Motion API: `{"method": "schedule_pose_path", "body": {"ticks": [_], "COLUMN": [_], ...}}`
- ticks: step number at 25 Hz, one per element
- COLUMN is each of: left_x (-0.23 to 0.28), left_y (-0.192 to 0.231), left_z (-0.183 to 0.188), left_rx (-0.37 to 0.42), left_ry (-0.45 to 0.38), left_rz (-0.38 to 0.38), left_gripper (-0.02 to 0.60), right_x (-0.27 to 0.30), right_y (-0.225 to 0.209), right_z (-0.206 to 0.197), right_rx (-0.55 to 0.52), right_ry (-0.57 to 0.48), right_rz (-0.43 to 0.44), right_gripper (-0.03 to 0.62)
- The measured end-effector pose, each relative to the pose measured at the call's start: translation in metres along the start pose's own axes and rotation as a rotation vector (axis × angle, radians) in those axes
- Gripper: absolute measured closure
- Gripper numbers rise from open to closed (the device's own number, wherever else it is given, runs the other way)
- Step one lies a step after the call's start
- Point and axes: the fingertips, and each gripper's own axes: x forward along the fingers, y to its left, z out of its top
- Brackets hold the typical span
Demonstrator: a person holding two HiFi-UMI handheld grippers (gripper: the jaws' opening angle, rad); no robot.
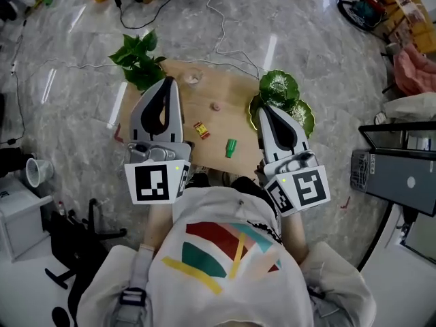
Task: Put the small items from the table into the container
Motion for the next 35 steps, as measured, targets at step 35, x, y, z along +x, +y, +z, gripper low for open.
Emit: {"method": "schedule_pose_path", "body": {"ticks": [35], "left_x": [0.006], "left_y": [0.015], "left_z": [-0.315], "left_rx": [-0.023], "left_ry": [0.306], "left_rz": [-0.008], "left_gripper": [0.574], "right_x": [0.192], "right_y": [-0.067], "right_z": [-0.468], "right_rx": [-0.154], "right_ry": [0.512], "right_rz": [0.065], "right_gripper": [0.332]}}
